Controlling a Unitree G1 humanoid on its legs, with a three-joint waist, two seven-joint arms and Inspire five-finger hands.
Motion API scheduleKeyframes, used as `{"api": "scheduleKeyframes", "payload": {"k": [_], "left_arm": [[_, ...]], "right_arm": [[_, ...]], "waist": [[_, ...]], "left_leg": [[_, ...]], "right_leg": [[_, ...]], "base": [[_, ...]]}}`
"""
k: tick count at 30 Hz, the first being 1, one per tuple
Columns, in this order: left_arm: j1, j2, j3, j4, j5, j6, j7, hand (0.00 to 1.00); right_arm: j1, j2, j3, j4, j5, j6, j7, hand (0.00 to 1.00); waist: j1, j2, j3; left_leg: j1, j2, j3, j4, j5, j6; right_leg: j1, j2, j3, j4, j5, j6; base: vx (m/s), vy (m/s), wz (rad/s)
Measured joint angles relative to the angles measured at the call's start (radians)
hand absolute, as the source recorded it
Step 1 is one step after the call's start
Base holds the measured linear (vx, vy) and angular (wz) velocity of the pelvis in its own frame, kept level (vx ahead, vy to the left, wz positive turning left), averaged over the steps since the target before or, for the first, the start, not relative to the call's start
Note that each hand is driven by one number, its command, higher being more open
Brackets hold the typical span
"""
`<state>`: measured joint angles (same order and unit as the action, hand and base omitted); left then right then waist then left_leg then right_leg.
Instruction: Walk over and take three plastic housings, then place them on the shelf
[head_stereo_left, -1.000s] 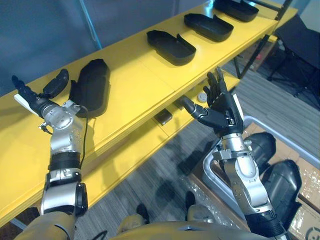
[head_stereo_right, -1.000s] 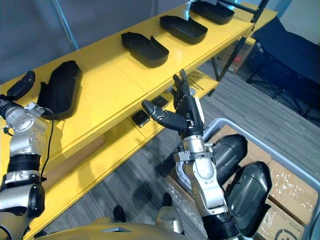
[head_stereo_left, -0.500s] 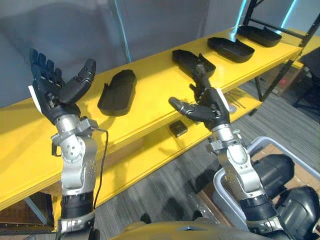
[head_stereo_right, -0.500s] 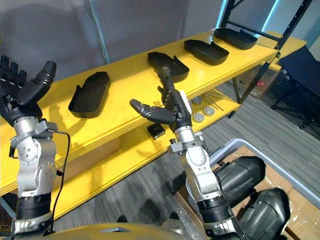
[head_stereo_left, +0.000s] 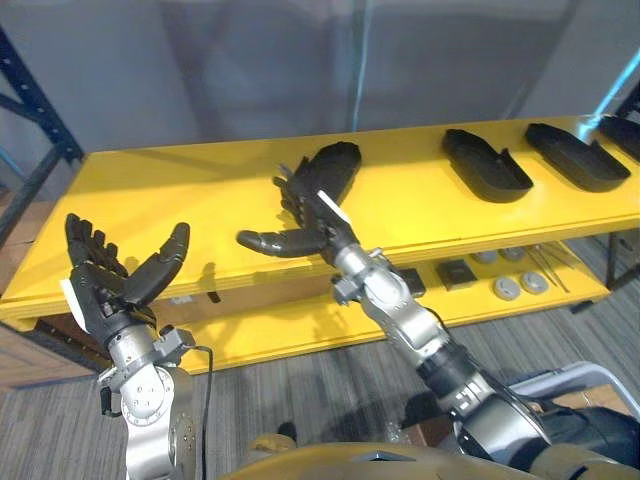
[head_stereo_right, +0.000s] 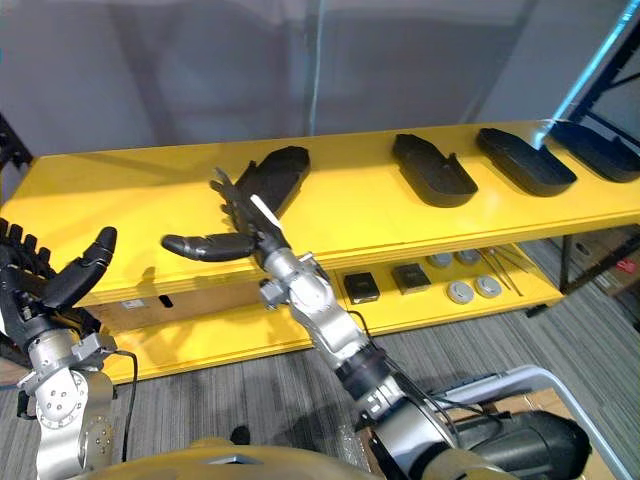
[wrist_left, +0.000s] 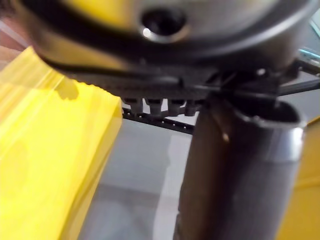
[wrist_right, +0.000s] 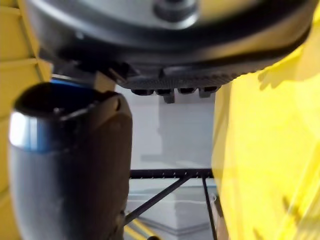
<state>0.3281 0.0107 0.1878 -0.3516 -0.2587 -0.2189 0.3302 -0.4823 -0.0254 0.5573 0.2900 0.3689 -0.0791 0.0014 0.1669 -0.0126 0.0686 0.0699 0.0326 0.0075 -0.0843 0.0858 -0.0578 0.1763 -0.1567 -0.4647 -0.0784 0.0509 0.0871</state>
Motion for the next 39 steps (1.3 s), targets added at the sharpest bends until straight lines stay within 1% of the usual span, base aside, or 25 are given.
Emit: {"api": "scheduleKeyframes", "payload": {"k": [1, 2, 4, 6, 7, 10, 12, 14, 17, 18, 19, 20, 22, 23, 26, 27, 28, 30, 31, 32, 33, 35, 38, 39], "left_arm": [[0.004, 0.0, -0.026, -0.013, -0.017, -0.001, -0.031, 1.0], [0.005, 0.0, -0.039, -0.019, -0.022, -0.004, -0.048, 1.0], [0.013, 0.0, -0.094, -0.026, -0.028, -0.018, -0.088, 1.0], [0.029, 0.0, -0.114, -0.032, -0.053, -0.021, -0.105, 1.0], [0.038, 0.0, -0.124, -0.032, -0.056, -0.021, -0.112, 1.0], [0.052, 0.001, -0.132, -0.031, -0.049, -0.021, -0.113, 1.0], [0.063, 0.002, -0.153, -0.031, -0.049, -0.019, -0.119, 1.0], [0.066, 0.003, -0.195, -0.029, -0.05, -0.018, -0.128, 1.0], [0.066, 0.006, -0.258, -0.012, -0.065, -0.016, -0.137, 1.0], [0.066, 0.006, -0.271, -0.01, -0.081, -0.016, -0.137, 1.0], [0.066, 0.005, -0.289, -0.01, -0.1, -0.015, -0.133, 1.0], [0.062, 0.006, -0.312, -0.01, -0.114, -0.01, -0.105, 1.0], [0.064, 0.007, -0.34, -0.004, -0.119, 0.009, -0.069, 1.0], [0.064, 0.0, -0.338, 0.047, -0.098, 0.023, -0.009, 1.0], [0.069, -0.009, -0.324, 0.158, -0.078, 0.027, 0.081, 1.0], [0.079, -0.02, -0.303, 0.225, -0.037, 0.027, 0.126, 1.0], [0.088, -0.03, -0.278, 0.278, -0.006, 0.027, 0.152, 1.0], [0.114, -0.051, -0.219, 0.365, 0.002, 0.024, 0.206, 1.0], [0.123, -0.062, -0.177, 0.423, 0.034, 0.021, 0.244, 1.0], [0.135, -0.071, -0.135, 0.475, 0.068, 0.013, 0.289, 1.0], [0.144, -0.074, -0.118, 0.498, 0.08, 0.0, 0.312, 1.0], [0.165, -0.091, -0.054, 0.577, 0.128, -0.046, 0.406, 1.0], [0.174, -0.117, 0.012, 0.643, 0.169, -0.097, 0.481, 1.0], [0.175, -0.119, 0.018, 0.656, 0.188, -0.104, 0.488, 1.0]], "right_arm": [[-0.028, 0.045, 0.013, 0.052, 0.0, -0.014, -0.02, 1.0], [-0.038, 0.066, 0.02, 0.076, -0.001, -0.026, -0.031, 1.0], [-0.048, 0.134, 0.043, 0.154, -0.003, -0.051, -0.062, 1.0], [-0.048, 0.158, 0.055, 0.188, -0.005, -0.064, -0.082, 1.0], [-0.049, 0.16, 0.063, 0.199, -0.007, -0.068, -0.097, 1.0], [-0.07, 0.16, 0.082, 0.24, -0.011, -0.07, -0.138, 1.0], [-0.099, 0.162, 0.097, 0.271, -0.033, -0.069, -0.186, 1.0], [-0.12, 0.161, 0.102, 0.299, -0.059, -0.063, -0.263, 1.0], [-0.132, 0.16, 0.098, 0.349, -0.102, -0.063, -0.344, 1.0], [-0.132, 0.16, 0.093, 0.365, -0.118, -0.063, -0.356, 1.0], [-0.134, 0.159, 0.086, 0.389, -0.135, -0.061, -0.37, 1.0], [-0.134, 0.159, 0.075, 0.427, -0.162, -0.04, -0.393, 1.0], [-0.134, 0.159, 0.077, 0.449, -0.17, -0.029, -0.408, 1.0], [-0.138, 0.159, 0.079, 0.44, -0.192, -0.029, -0.415, 1.0], [-0.14, 0.159, 0.077, 0.44, -0.202, -0.029, -0.423, 1.0], [-0.14, 0.159, 0.072, 0.44, -0.202, -0.028, -0.429, 1.0], [-0.14, 0.159, 0.07, 0.44, -0.202, -0.028, -0.434, 1.0], [-0.14, 0.159, 0.06, 0.44, -0.202, -0.028, -0.445, 1.0], [-0.141, 0.159, 0.049, 0.439, -0.202, -0.028, -0.449, 1.0], [-0.141, 0.159, 0.04, 0.439, -0.202, -0.028, -0.45, 1.0], [-0.142, 0.159, 0.038, 0.439, -0.202, -0.028, -0.45, 1.0], [-0.143, 0.158, 0.022, 0.434, -0.201, -0.028, -0.45, 1.0], [-0.146, 0.158, -0.001, 0.419, -0.201, -0.028, -0.454, 1.0], [-0.148, 0.158, -0.001, 0.416, -0.201, -0.028, -0.454, 1.0]], "waist": [[0.003, 0.001, 0.0], [0.004, 0.0, 0.0], [0.021, -0.001, -0.001], [0.021, -0.001, -0.001], [0.023, -0.002, -0.001], [0.025, 0.0, 0.0], [0.026, 0.003, 0.002], [0.04, 0.008, 0.005], [0.055, 0.016, 0.01], [0.056, 0.024, 0.015], [0.058, 0.023, 0.014], [0.061, 0.031, 0.018], [0.064, 0.037, 0.022], [0.066, 0.042, 0.023], [0.077, 0.044, 0.024], [0.078, 0.046, 0.025], [0.083, 0.047, 0.026], [0.096, 0.05, 0.027], [0.105, 0.051, 0.028], [0.107, 0.05, 0.028], [0.108, 0.05, 0.028], [0.12, 0.052, 0.029], [0.135, 0.057, 0.032], [0.136, 0.058, 0.032]], "left_leg": [[-0.009, -0.003, -0.014, 0.0, 0.001, 0.001], [-0.013, -0.003, -0.02, 0.0, 0.002, 0.002], [-0.021, -0.003, -0.028, 0.0, 0.004, 0.002], [-0.025, -0.004, -0.035, 0.0, 0.005, 0.001], [-0.028, -0.004, -0.04, 0.001, 0.009, -0.004], [-0.029, -0.003, -0.043, 0.001, 0.008, -0.005], [-0.029, -0.002, -0.043, 0.001, 0.007, -0.007], [-0.03, -0.001, -0.044, 0.001, 0.006, -0.008], [-0.032, -0.001, -0.05, 0.001, 0.005, -0.008], [-0.034, -0.002, -0.052, 0.001, 0.005, -0.009], [-0.037, -0.003, -0.056, 0.001, 0.006, -0.008], [-0.046, -0.004, -0.067, 0.001, 0.008, -0.009], [-0.054, -0.003, -0.07, 0.002, 0.009, -0.01], [-0.065, -0.001, -0.074, 0.013, 0.013, -0.005], [-0.065, 0.001, -0.084, 0.019, 0.008, -0.012], [-0.069, 0.007, -0.097, 0.021, 0.007, -0.013], [-0.068, 0.007, -0.101, 0.023, 0.006, -0.014], [-0.068, 0.008, -0.106, 0.03, -0.002, -0.021], [-0.069, 0.01, -0.112, 0.03, -0.004, -0.023], [-0.069, 0.01, -0.123, 0.03, -0.005, -0.026], [-0.069, 0.01, -0.127, 0.03, -0.006, -0.027], [-0.068, 0.012, -0.136, 0.034, -0.009, -0.031], [-0.068, 0.011, -0.144, 0.042, -0.011, -0.034], [-0.068, 0.012, -0.144, 0.044, -0.012, -0.035]], "right_leg": [[0.0, 0.0, -0.014, 0.0, -0.003, 0.0], [0.0, 0.0, -0.022, 0.0, -0.004, 0.001], [-0.003, 0.0, -0.031, 0.0, -0.005, -0.001], [-0.004, 0.0, -0.038, 0.0, -0.006, -0.001], [-0.005, 0.0, -0.044, 0.0, -0.007, -0.003], [-0.004, 0.0, -0.048, 0.0, -0.009, -0.004], [-0.004, 0.001, -0.048, 0.0, -0.01, -0.005], [-0.004, 0.001, -0.05, 0.0, -0.013, -0.006], [-0.004, 0.0, -0.056, 0.0, -0.015, -0.005], [-0.004, 0.0, -0.058, 0.0, -0.016, -0.005], [-0.004, 0.0, -0.063, 0.0, -0.016, -0.005], [-0.007, 0.0, -0.075, 0.001, -0.018, -0.004], [-0.013, -0.001, -0.078, 0.013, -0.025, -0.001], [-0.02, -0.001, -0.082, 0.025, -0.028, 0.004], [-0.019, -0.002, -0.091, 0.039, -0.045, 0.006], [-0.02, -0.005, -0.105, 0.058, -0.059, 0.008], [-0.021, -0.008, -0.11, 0.07, -0.071, 0.011], [-0.031, -0.015, -0.118, 0.098, -0.097, 0.009], [-0.036, -0.019, -0.126, 0.116, -0.116, 0.006], [-0.037, -0.023, -0.138, 0.136, -0.134, 0.008], [-0.039, -0.027, -0.143, 0.149, -0.143, 0.009], [-0.051, -0.039, -0.151, 0.199, -0.178, 0.009], [-0.056, -0.051, -0.165, 0.244, -0.211, 0.014], [-0.057, -0.051, -0.165, 0.249, -0.216, 0.013]], "base": [[-0.03, -0.001, 0.36], [-0.03, 0.0, 0.29], [0.0, 0.005, 0.14], [0.02, 0.002, 0.1], [0.04, 0.002, 0.12], [0.04, 0.002, 0.05], [0.02, 0.0, 0.0], [0.0, 0.0, 0.0], [0.01, -0.001, 0.04], [0.01, -0.001, 0.1], [0.0, -0.004, 0.18], [0.0, -0.004, 0.18], [0.03, -0.006, 0.12], [0.05, -0.013, 0.07], [0.04, -0.033, 0.13], [0.03, -0.043, 0.25], [0.04, -0.053, 0.25], [0.02, -0.036, 0.13], [0.02, -0.041, 0.2], [0.03, -0.047, 0.23], [0.04, -0.054, 0.23], [0.03, -0.051, 0.13], [0.01, -0.056, 0.13], [-0.01, -0.069, 0.08]]}}
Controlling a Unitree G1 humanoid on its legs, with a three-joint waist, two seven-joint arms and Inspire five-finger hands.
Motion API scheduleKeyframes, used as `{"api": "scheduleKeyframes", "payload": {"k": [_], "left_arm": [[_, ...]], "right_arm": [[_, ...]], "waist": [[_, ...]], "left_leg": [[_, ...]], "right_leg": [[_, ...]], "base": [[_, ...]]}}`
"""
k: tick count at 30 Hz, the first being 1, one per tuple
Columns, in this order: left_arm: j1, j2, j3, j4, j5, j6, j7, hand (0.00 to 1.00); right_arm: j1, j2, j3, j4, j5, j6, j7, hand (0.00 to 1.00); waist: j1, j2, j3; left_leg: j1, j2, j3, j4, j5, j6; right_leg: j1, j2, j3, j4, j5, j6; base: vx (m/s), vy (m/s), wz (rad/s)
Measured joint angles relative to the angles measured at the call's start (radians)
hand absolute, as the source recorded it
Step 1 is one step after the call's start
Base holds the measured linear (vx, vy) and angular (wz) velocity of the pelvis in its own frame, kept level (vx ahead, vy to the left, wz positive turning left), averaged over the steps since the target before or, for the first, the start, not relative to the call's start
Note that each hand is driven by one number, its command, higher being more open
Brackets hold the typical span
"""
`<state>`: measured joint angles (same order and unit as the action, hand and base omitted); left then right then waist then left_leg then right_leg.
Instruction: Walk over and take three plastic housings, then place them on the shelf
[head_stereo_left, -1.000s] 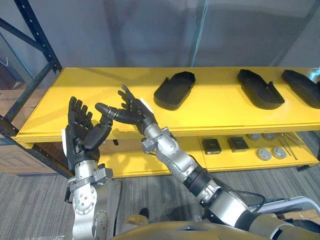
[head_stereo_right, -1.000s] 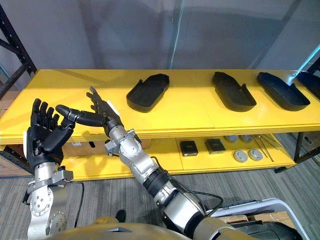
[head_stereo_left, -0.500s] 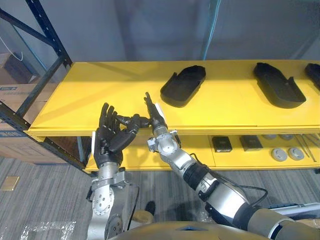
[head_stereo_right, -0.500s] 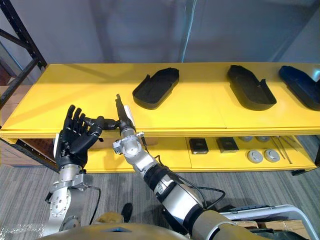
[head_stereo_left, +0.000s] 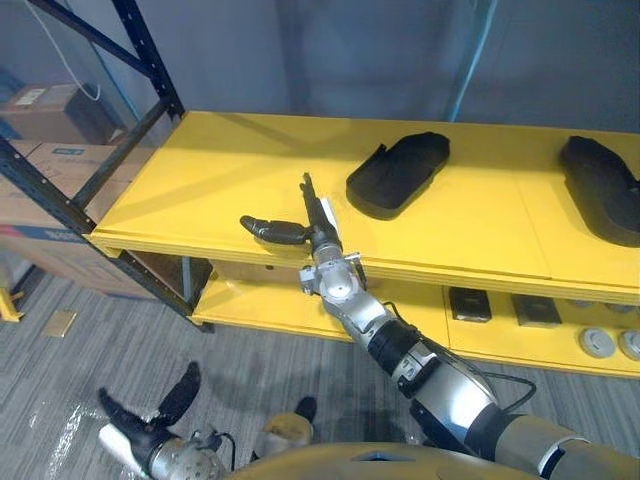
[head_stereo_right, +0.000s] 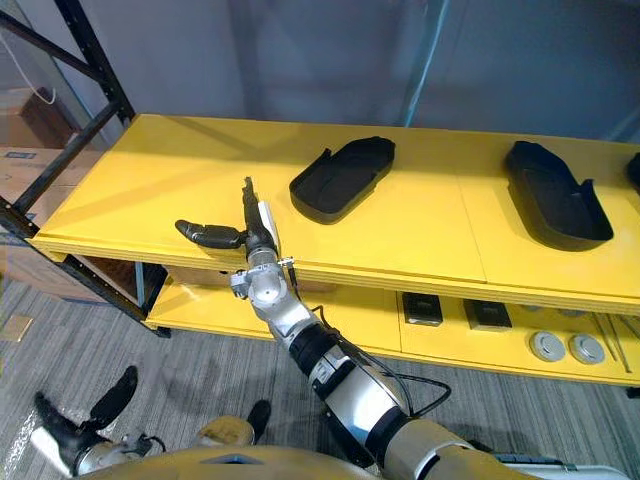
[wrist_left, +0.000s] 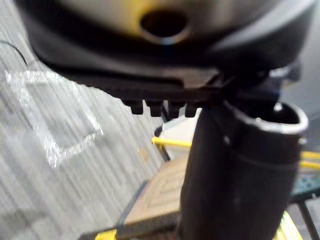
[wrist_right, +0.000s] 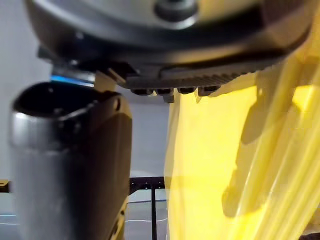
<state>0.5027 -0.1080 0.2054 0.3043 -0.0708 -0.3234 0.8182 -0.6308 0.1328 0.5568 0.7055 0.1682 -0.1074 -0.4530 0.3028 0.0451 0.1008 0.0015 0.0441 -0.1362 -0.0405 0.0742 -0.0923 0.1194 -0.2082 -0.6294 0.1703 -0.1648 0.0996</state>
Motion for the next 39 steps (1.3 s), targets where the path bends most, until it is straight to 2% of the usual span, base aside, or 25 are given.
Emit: {"api": "scheduleKeyframes", "payload": {"k": [3, 5, 7, 11, 12, 14, 19, 24, 28, 31, 35, 39], "left_arm": [[-0.003, 0.003, -0.01, 0.072, 0.026, -0.008, -0.033, 1.0], [-0.018, 0.011, -0.046, 0.161, -0.019, -0.002, -0.187, 1.0], [-0.029, 0.017, -0.084, 0.227, -0.072, 0.006, -0.29, 1.0], [-0.048, 0.04, -0.152, 0.334, -0.314, 0.069, -0.628, 1.0], [-0.058, 0.05, -0.16, 0.356, -0.345, 0.085, -0.687, 1.0], [-0.072, 0.059, -0.166, 0.385, -0.398, 0.088, -0.741, 1.0], [-0.087, 0.104, -0.204, 0.397, -0.447, 0.087, -0.794, 1.0], [-0.124, 0.128, -0.253, 0.399, -0.474, 0.083, -0.856, 1.0], [-0.146, 0.156, -0.305, 0.388, -0.477, 0.084, -0.863, 1.0], [-0.147, 0.168, -0.319, 0.366, -0.48, 0.087, -0.863, 1.0], [-0.152, 0.194, -0.345, 0.336, -0.484, 0.089, -0.862, 1.0], [-0.151, 0.205, -0.356, 0.323, -0.508, 0.089, -0.867, 1.0]], "right_arm": [[-0.015, -0.003, -0.026, -0.028, -0.002, 0.0, -0.018, 1.0], [-0.018, -0.003, -0.076, -0.066, -0.006, 0.0, -0.056, 1.0], [-0.022, -0.004, -0.113, -0.081, -0.009, 0.0, -0.084, 1.0], [-0.069, -0.01, -0.216, -0.085, -0.086, 0.0, -0.161, 1.0], [-0.099, -0.012, -0.239, -0.085, -0.087, 0.0, -0.174, 1.0], [-0.127, -0.015, -0.257, -0.088, -0.091, 0.0, -0.19, 1.0], [-0.139, -0.016, -0.262, -0.093, -0.122, 0.001, -0.181, 1.0], [-0.139, -0.016, -0.241, -0.092, -0.12, 0.013, -0.128, 1.0], [-0.139, -0.016, -0.225, -0.093, -0.12, 0.02, -0.091, 1.0], [-0.137, -0.015, -0.178, -0.098, -0.12, 0.038, -0.06, 1.0], [-0.124, -0.015, -0.111, -0.2, -0.12, 0.084, -0.026, 1.0], [-0.12, -0.014, -0.105, -0.258, -0.122, 0.111, -0.018, 1.0]], "waist": [[0.003, 0.013, 0.008], [0.002, 0.027, 0.017], [0.002, 0.03, 0.019], [-0.006, 0.041, 0.048], [-0.008, 0.05, 0.064], [-0.015, 0.056, 0.077], [-0.034, 0.047, 0.094], [-0.06, 0.043, 0.125], [-0.066, 0.046, 0.159], [-0.086, 0.045, 0.192], [-0.117, 0.045, 0.241], [-0.121, 0.047, 0.259]], "left_leg": [[-0.006, 0.004, -0.002, 0.011, -0.001, -0.002], [-0.014, 0.005, -0.002, 0.022, -0.002, -0.003], [-0.015, 0.006, -0.001, 0.022, -0.001, -0.003], [-0.017, 0.008, 0.009, 0.033, -0.001, -0.003], [-0.017, 0.01, 0.02, 0.036, -0.002, -0.004], [-0.017, 0.013, 0.032, 0.036, -0.002, -0.004], [-0.017, 0.018, 0.065, 0.036, -0.002, -0.004], [-0.009, 0.021, 0.102, 0.04, -0.002, -0.004], [-0.007, 0.022, 0.132, 0.088, -0.027, -0.009], [-0.013, 0.022, 0.152, 0.148, -0.063, -0.007], [-0.054, 0.016, 0.173, 0.266, -0.118, -0.001], [-0.078, 0.014, 0.19, 0.307, -0.133, 0.001]], "right_leg": [[-0.011, -0.004, -0.001, 0.031, -0.023, 0.005], [-0.02, -0.008, -0.001, 0.051, -0.036, -0.001], [-0.027, -0.011, 0.002, 0.063, -0.038, 0.002], [-0.042, -0.015, 0.02, 0.085, -0.045, -0.003], [-0.051, -0.016, 0.032, 0.093, -0.048, -0.008], [-0.064, -0.019, 0.045, 0.106, -0.048, -0.007], [-0.096, -0.021, 0.087, 0.132, -0.047, -0.015], [-0.121, -0.027, 0.129, 0.164, -0.049, -0.021], [-0.136, -0.034, 0.171, 0.201, -0.054, -0.028], [-0.147, -0.044, 0.197, 0.246, -0.073, -0.031], [-0.186, -0.072, 0.229, 0.343, -0.109, -0.033], [-0.223, -0.084, 0.256, 0.391, -0.12, -0.042]], "base": [[-0.03, -0.051, 0.03], [-0.07, -0.055, 0.01], [-0.05, -0.034, -0.03], [-0.07, -0.027, -0.11], [-0.11, -0.021, -0.22], [-0.08, -0.017, -0.2], [-0.05, -0.026, -0.2], [-0.06, -0.017, -0.22], [-0.08, -0.008, -0.26], [-0.09, -0.008, -0.25], [-0.07, -0.014, -0.19], [-0.05, -0.009, -0.11]]}}
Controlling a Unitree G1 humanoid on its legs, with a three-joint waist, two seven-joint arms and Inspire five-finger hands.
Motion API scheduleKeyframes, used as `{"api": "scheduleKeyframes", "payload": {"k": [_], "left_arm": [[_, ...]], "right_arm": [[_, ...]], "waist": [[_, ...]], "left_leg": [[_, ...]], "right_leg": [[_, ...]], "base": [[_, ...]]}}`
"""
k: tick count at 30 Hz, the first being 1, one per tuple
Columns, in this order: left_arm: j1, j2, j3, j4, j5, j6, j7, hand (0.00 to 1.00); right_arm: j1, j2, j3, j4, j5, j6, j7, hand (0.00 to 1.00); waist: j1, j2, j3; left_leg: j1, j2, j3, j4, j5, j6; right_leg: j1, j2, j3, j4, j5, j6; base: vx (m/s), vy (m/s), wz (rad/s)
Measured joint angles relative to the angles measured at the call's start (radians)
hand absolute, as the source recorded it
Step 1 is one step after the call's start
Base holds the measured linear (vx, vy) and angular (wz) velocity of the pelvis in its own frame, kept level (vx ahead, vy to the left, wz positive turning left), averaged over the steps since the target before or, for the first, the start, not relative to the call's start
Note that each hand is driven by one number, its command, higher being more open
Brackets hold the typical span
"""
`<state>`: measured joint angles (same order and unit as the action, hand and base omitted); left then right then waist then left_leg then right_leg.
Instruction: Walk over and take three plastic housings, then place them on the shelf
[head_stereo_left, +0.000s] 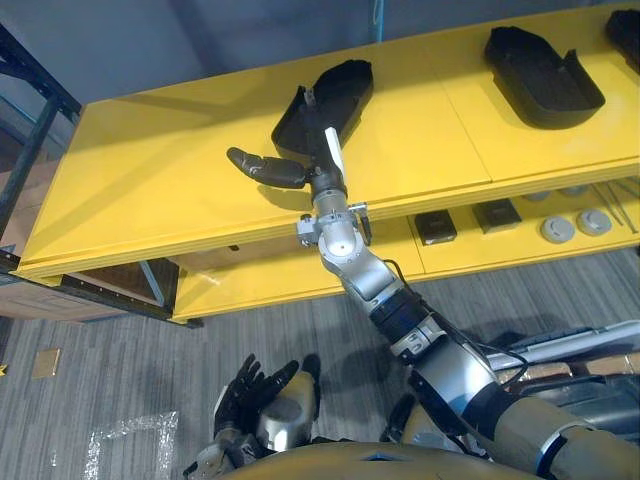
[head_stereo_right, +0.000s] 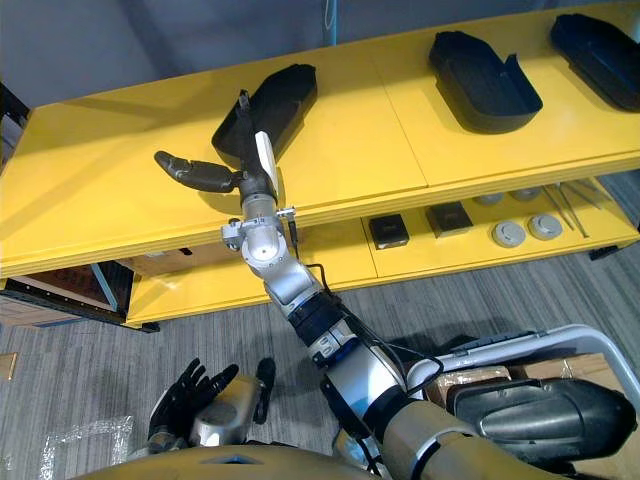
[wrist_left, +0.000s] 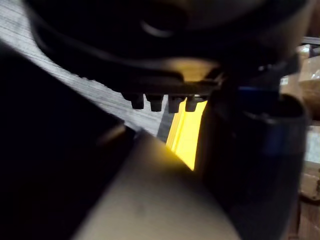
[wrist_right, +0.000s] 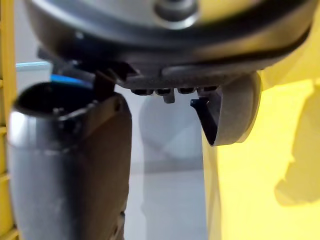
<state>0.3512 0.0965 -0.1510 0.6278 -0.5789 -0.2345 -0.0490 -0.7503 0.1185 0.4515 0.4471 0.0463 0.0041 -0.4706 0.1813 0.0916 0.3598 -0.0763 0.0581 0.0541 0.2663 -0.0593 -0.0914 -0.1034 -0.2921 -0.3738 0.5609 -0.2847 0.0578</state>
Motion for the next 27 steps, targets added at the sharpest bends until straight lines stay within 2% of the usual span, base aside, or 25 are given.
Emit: {"api": "scheduleKeyframes", "payload": {"k": [6, 11, 18, 20, 22, 24, 27], "left_arm": [[0.0, 0.007, -0.005, -0.012, -0.008, -0.002, -0.008, 1.0], [-0.007, 0.025, -0.03, -0.01, -0.009, -0.002, -0.004, 1.0], [-0.008, 0.031, -0.039, -0.01, -0.015, -0.001, 0.004, 1.0], [-0.008, 0.037, -0.039, -0.01, -0.015, -0.002, 0.004, 1.0], [-0.01, 0.04, -0.04, -0.01, -0.014, -0.001, 0.003, 1.0], [-0.012, 0.041, -0.04, -0.01, -0.008, 0.003, 0.004, 1.0], [-0.023, 0.055, -0.049, -0.01, -0.005, 0.024, 0.004, 1.0]], "right_arm": [[0.002, 0.0, -0.026, -0.024, 0.0, 0.028, 0.005, 1.0], [0.003, 0.0, -0.037, -0.043, -0.012, -0.018, 0.036, 1.0], [0.007, -0.002, -0.03, -0.076, -0.083, -0.023, 0.096, 1.0], [0.007, -0.004, -0.027, -0.076, -0.082, -0.047, 0.128, 1.0], [0.007, -0.012, -0.023, -0.076, -0.092, -0.105, 0.193, 1.0], [0.006, -0.032, -0.002, -0.08, -0.099, -0.129, 0.258, 1.0], [0.005, -0.053, 0.045, -0.086, -0.071, -0.119, 0.362, 1.0]], "waist": [[-0.024, -0.003, 0.021], [-0.047, -0.001, 0.027], [-0.047, -0.001, 0.027], [-0.047, -0.001, 0.027], [-0.046, -0.002, 0.027], [-0.046, -0.002, 0.027], [-0.044, -0.003, 0.027]], "left_leg": [[-0.031, -0.005, 0.027, 0.036, -0.013, 0.009], [-0.044, -0.009, 0.047, 0.064, -0.032, 0.018], [-0.035, -0.009, 0.048, 0.057, -0.032, 0.018], [-0.034, -0.004, 0.048, 0.055, -0.032, 0.018], [-0.033, 0.007, 0.048, 0.048, -0.032, 0.018], [-0.023, 0.006, 0.049, 0.041, -0.031, 0.02], [-0.017, 0.005, 0.047, 0.035, -0.03, 0.022]], "right_leg": [[-0.043, -0.012, 0.029, 0.03, -0.002, 0.005], [-0.055, -0.017, 0.053, 0.03, 0.008, 0.012], [-0.033, -0.015, 0.049, 0.003, 0.02, 0.022], [-0.026, -0.005, 0.048, -0.016, 0.032, 0.022], [-0.011, 0.013, 0.045, -0.051, 0.052, 0.022], [0.003, 0.015, 0.043, -0.067, 0.061, 0.024], [0.018, 0.016, 0.039, -0.079, 0.066, 0.027]], "base": [[-0.05, 0.025, -0.09], [0.0, 0.047, -0.09], [0.02, 0.025, 0.02], [0.0, 0.012, -0.02], [-0.01, 0.028, -0.05], [0.0, 0.017, -0.01], [-0.01, 0.021, 0.02]]}}
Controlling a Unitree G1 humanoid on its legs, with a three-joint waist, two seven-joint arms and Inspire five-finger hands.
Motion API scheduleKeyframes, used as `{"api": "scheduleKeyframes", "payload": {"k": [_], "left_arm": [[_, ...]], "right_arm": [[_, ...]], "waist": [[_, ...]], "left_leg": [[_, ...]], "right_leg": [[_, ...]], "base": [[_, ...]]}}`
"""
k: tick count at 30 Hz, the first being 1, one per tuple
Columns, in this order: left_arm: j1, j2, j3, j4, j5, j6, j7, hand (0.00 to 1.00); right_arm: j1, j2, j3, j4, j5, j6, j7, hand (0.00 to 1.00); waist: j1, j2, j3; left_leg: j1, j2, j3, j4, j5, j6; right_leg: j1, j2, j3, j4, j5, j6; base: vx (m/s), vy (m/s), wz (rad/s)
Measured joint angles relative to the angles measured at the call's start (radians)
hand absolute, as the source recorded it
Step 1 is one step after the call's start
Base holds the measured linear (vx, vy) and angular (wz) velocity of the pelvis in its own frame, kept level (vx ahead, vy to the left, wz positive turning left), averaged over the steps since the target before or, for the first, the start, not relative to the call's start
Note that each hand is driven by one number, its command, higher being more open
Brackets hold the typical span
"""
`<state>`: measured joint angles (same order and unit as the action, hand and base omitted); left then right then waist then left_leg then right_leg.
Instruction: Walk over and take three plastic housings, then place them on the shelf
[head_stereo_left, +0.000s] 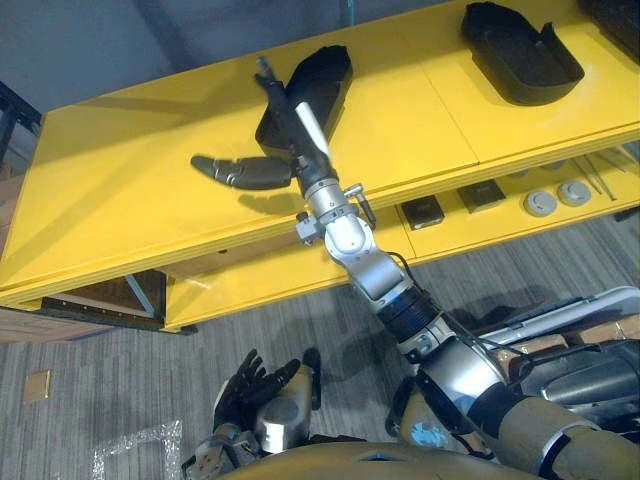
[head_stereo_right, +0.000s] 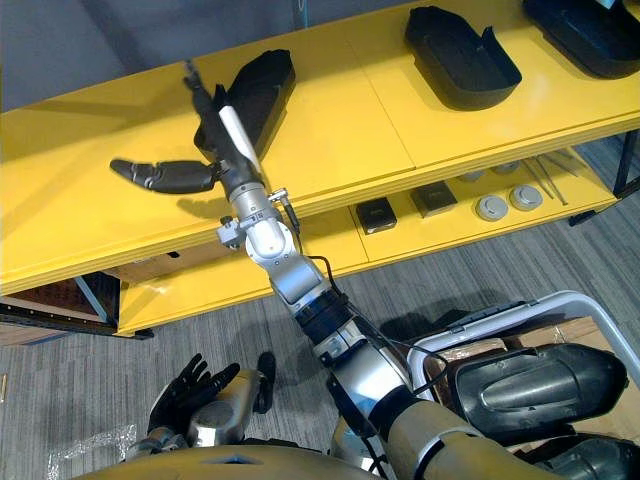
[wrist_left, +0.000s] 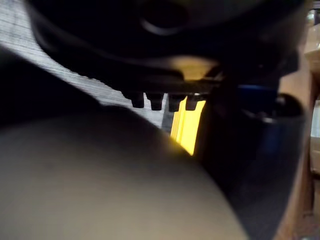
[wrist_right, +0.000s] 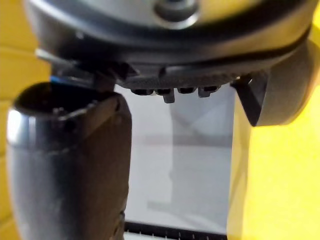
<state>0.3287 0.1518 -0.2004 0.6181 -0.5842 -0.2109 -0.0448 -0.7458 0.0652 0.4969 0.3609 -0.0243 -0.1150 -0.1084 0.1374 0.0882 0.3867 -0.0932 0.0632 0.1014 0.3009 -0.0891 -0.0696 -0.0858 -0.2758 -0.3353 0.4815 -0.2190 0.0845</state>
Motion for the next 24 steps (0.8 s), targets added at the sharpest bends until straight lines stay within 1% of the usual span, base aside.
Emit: {"api": "scheduleKeyframes", "payload": {"k": [2, 4, 5, 7, 9, 11, 12, 13, 14, 16, 18, 20, 21, 22, 24], "left_arm": [[-0.013, 0.015, -0.02, -0.002, 0.003, 0.017, 0.001, 1.0], [-0.014, 0.017, -0.025, -0.011, 0.003, 0.02, 0.006, 1.0], [-0.016, 0.024, -0.037, -0.024, 0.002, 0.022, 0.015, 1.0], [-0.016, 0.028, -0.04, -0.033, 0.002, 0.028, 0.022, 1.0], [-0.017, 0.034, -0.042, -0.045, -0.002, 0.041, 0.03, 1.0], [-0.019, 0.034, -0.043, -0.061, -0.002, 0.041, 0.033, 1.0], [-0.021, 0.034, -0.044, -0.064, -0.002, 0.041, 0.033, 1.0], [-0.028, 0.034, -0.048, -0.066, -0.003, 0.041, 0.033, 1.0], [-0.03, 0.034, -0.049, -0.067, -0.003, 0.041, 0.033, 1.0], [-0.043, 0.033, -0.06, -0.068, -0.002, 0.04, 0.031, 1.0], [-0.048, 0.032, -0.061, -0.068, -0.003, 0.036, 0.029, 1.0], [-0.051, 0.028, -0.062, -0.067, -0.006, 0.029, 0.028, 1.0], [-0.055, 0.026, -0.063, -0.064, -0.007, 0.027, 0.028, 1.0], [-0.068, 0.019, -0.063, -0.058, -0.021, 0.02, 0.038, 1.0], [-0.101, 0.022, -0.065, -0.037, -0.038, 0.019, 0.05, 1.0]], "right_arm": [[-0.027, -0.033, 0.066, -0.003, 0.018, 0.035, 0.072, 1.0], [-0.037, -0.036, 0.09, -0.003, 0.034, 0.051, 0.095, 1.0], [-0.045, -0.036, 0.092, 0.004, 0.04, 0.057, 0.102, 1.0], [-0.104, -0.036, 0.089, 0.072, 0.04, 0.069, 0.1, 1.0], [-0.152, -0.036, 0.065, 0.142, 0.04, 0.069, 0.085, 1.0], [-0.194, -0.037, 0.036, 0.197, 0.041, 0.069, 0.069, 1.0], [-0.213, -0.037, 0.021, 0.222, 0.041, 0.069, 0.053, 1.0], [-0.22, -0.039, 0.006, 0.239, 0.04, 0.069, 0.033, 1.0], [-0.222, -0.039, 0.002, 0.245, 0.04, 0.069, 0.021, 1.0], [-0.242, -0.043, -0.007, 0.285, 0.031, 0.079, -0.044, 1.0], [-0.26, -0.045, -0.024, 0.31, 0.031, 0.088, -0.098, 1.0], [-0.285, -0.048, -0.073, 0.314, 0.033, 0.08, -0.165, 1.0], [-0.295, -0.052, -0.087, 0.317, 0.035, 0.079, -0.177, 1.0], [-0.314, -0.054, -0.117, 0.336, 0.042, 0.075, -0.197, 1.0], [-0.325, -0.055, -0.14, 0.347, 0.05, 0.051, -0.235, 1.0]], "waist": [[0.007, 0.0, 0.0], [0.015, -0.001, 0.001], [0.027, -0.003, 0.002], [0.036, -0.005, 0.004], [0.049, -0.005, 0.006], [0.059, -0.004, 0.022], [0.064, 0.0, 0.03], [0.08, 0.005, 0.034], [0.088, 0.005, 0.034], [0.106, 0.013, 0.044], [0.11, 0.02, 0.055], [0.11, 0.031, 0.066], [0.111, 0.035, 0.068], [0.112, 0.043, 0.072], [0.121, 0.047, 0.075]], "left_leg": [[-0.001, -0.002, -0.006, -0.01, 0.008, 0.005], [-0.005, -0.003, -0.014, -0.014, 0.012, 0.005], [-0.005, -0.008, -0.023, -0.024, 0.019, 0.005], [-0.011, -0.019, -0.053, -0.045, 0.038, 0.006], [-0.022, -0.026, -0.077, -0.061, 0.055, 0.006], [-0.034, -0.032, -0.099, -0.065, 0.066, 0.006], [-0.048, -0.034, -0.112, -0.064, 0.069, 0.006], [-0.061, -0.036, -0.117, -0.061, 0.07, 0.007], [-0.069, -0.036, -0.118, -0.06, 0.07, 0.007], [-0.091, -0.038, -0.127, -0.056, 0.072, 0.008], [-0.107, -0.041, -0.135, -0.05, 0.073, 0.009], [-0.133, -0.048, -0.139, -0.04, 0.075, 0.011], [-0.14, -0.05, -0.14, -0.038, 0.075, 0.012], [-0.152, -0.051, -0.142, -0.03, 0.075, 0.012], [-0.171, -0.052, -0.142, -0.021, 0.074, 0.013]], "right_leg": [[0.001, 0.001, -0.008, -0.009, 0.005, 0.0], [0.003, 0.0, -0.018, -0.013, 0.007, -0.001], [0.005, -0.002, -0.027, -0.015, 0.007, -0.001], [0.014, -0.01, -0.059, -0.022, 0.007, -0.001], [0.018, -0.015, -0.088, -0.028, 0.007, -0.001], [0.018, -0.019, -0.109, -0.028, 0.007, -0.001], [0.016, -0.021, -0.123, -0.029, 0.007, -0.001], [0.008, -0.021, -0.129, -0.029, 0.007, -0.001], [0.001, -0.022, -0.129, -0.028, 0.007, 0.0], [-0.011, -0.023, -0.138, -0.029, 0.008, 0.001], [-0.019, -0.026, -0.149, -0.027, 0.008, 0.001], [-0.045, -0.036, -0.153, -0.01, 0.007, 0.0], [-0.05, -0.037, -0.154, -0.01, 0.007, 0.0], [-0.058, -0.039, -0.155, -0.008, 0.008, 0.001], [-0.074, -0.041, -0.155, 0.002, 0.007, 0.001]], "base": [[0.0, 0.003, 0.08], [0.0, 0.0, 0.14], [0.01, -0.006, 0.26], [0.0, -0.01, 0.44], [0.0, -0.003, 0.46], [-0.01, 0.0, 0.37], [-0.03, 0.016, 0.32], [-0.02, 0.02, 0.26], [-0.01, 0.026, 0.14], [0.01, 0.016, 0.13], [0.01, 0.015, 0.15], [0.01, 0.022, 0.12], [-0.01, 0.025, 0.09], [-0.02, 0.026, 0.09], [-0.02, 0.02, 0.06]]}}
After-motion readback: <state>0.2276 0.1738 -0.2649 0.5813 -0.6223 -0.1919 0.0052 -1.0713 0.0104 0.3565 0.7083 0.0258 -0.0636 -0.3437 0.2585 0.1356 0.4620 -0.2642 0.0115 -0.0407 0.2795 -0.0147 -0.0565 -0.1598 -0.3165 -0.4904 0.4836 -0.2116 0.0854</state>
